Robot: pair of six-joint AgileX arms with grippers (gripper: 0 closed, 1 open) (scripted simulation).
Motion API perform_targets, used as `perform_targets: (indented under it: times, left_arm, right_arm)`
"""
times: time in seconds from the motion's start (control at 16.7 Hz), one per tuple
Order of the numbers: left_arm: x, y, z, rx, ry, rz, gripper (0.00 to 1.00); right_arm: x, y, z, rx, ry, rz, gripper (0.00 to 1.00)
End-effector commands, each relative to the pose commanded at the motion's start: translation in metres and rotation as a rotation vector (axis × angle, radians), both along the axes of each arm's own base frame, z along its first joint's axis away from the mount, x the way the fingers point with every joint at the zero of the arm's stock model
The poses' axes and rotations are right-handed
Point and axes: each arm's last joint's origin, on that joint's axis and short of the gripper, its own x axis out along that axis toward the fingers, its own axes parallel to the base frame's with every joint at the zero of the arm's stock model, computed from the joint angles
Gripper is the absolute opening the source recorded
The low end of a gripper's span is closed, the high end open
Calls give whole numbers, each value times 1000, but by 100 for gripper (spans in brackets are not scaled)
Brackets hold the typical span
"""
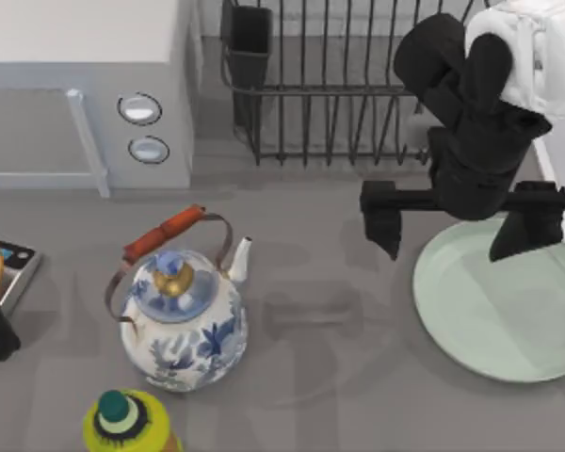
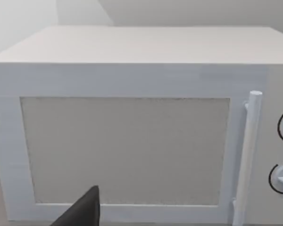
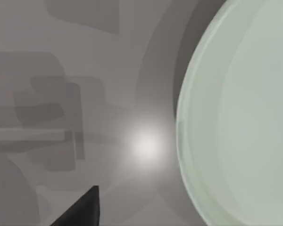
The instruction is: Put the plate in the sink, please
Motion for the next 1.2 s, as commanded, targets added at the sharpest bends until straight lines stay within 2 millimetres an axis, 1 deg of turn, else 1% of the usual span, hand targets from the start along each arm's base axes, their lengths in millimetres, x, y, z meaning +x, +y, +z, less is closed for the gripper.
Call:
perform_targets:
  times: [0.18,0.42,0.54,0.66,0.84,1.02,1.08,1.2]
  left_arm:
    - [0,0,0,0,0,0,100]
    - [0,0,0,0,0,0,100]
    - [0,0,0,0,0,0,100]
    - [0,0,0,0,0,0,100]
    - [0,0,0,0,0,0,100]
    - [0,0,0,0,0,0,100]
    - [0,0,0,0,0,0,100]
    - [0,0,0,0,0,0,100]
  right_arm:
    - [4,8,-7,-18,33,0,100]
    - [4,6,-7,-17,32,-4,100]
    - [5,6,-13,-19,35,-4,100]
    - [6,7,-30,-21,38,-3,100]
    - [8,9,-65,-14,25,-2,100]
    - [6,9,-99,-14,26,-1,100]
    - [5,8,-106,-17,30,0,100]
    - [4,8,-109,-18,33,0,100]
